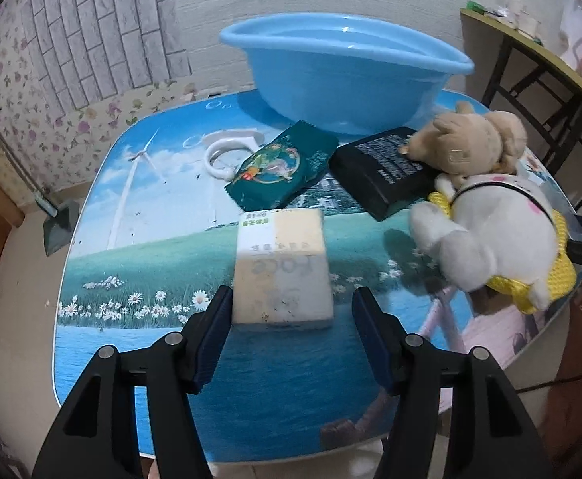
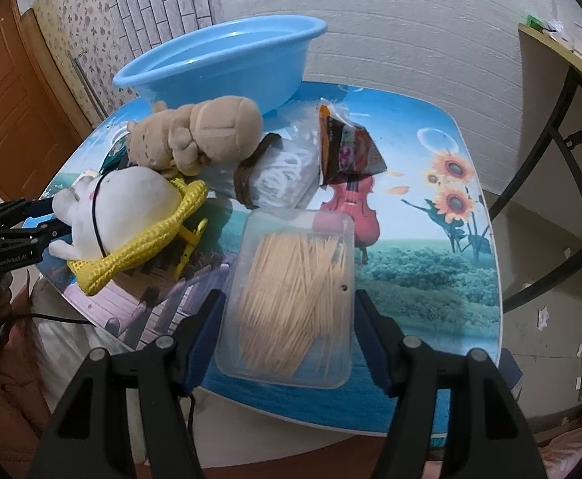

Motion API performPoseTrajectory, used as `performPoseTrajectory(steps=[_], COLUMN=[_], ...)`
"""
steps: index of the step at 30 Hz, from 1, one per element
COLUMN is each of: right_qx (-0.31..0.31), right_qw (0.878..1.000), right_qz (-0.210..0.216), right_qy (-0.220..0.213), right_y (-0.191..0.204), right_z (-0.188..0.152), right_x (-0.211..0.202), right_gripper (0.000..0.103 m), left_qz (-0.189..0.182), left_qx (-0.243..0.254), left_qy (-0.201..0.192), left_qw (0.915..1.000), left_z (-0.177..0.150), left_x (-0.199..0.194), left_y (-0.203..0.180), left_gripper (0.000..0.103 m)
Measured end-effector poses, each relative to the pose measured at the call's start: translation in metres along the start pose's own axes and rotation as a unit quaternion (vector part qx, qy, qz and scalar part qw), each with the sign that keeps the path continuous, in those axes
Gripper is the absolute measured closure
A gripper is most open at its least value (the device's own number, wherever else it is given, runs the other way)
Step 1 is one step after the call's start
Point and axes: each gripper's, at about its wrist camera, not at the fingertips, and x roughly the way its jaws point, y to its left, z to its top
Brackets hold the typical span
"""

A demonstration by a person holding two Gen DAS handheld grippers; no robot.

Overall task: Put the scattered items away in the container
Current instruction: 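Grasp the cream Face tissue pack with left tool while right tool grasps the toothpick box, then lift and carry the tissue pack and toothpick box over the blue basin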

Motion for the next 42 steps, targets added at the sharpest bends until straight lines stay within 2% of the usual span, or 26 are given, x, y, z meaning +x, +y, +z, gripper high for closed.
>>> performPoseTrajectory(steps=[5, 6, 7, 11, 26, 35, 42], right_qx=[0.021, 0.021, 0.019, 0.014, 0.007, -0.019, -0.032], right_qw=[1.0, 1.0, 1.0, 0.999, 0.989, 0.983, 0.98], right_qz=[0.008, 0.01, 0.011, 0.01, 0.067, 0.092, 0.1], right_qy=[-0.006, -0.011, -0.015, -0.033, -0.129, -0.159, -0.168], right_y=[-0.004, -0.004, -0.003, -0.001, 0.018, 0.04, 0.05], right_z=[0.0, 0.0, 0.0, 0.001, 0.032, 0.067, 0.097], right_x=[0.002, 0.0, -0.002, -0.011, -0.07, -0.077, -0.067], right_gripper=[0.04, 0.04, 0.04, 0.041, 0.041, 0.041, 0.041], left_qz=[0.004, 0.003, 0.002, 0.0, -0.004, -0.022, -0.04], left_qx=[-0.03, -0.03, -0.029, -0.027, -0.034, -0.03, -0.023], left_qy=[-0.002, -0.004, -0.005, -0.01, -0.07, -0.116, -0.12], left_qw=[0.9995, 0.9995, 0.9996, 0.9996, 0.9969, 0.9925, 0.9917], left_z=[0.006, 0.006, 0.007, 0.009, 0.051, 0.09, 0.113], left_x=[0.005, 0.004, 0.004, -0.001, -0.056, -0.08, -0.069], left_y=[0.008, 0.008, 0.007, 0.007, 0.003, -0.009, -0.017], left_gripper=[0.043, 0.053, 0.058, 0.058, 0.058, 0.058, 0.058])
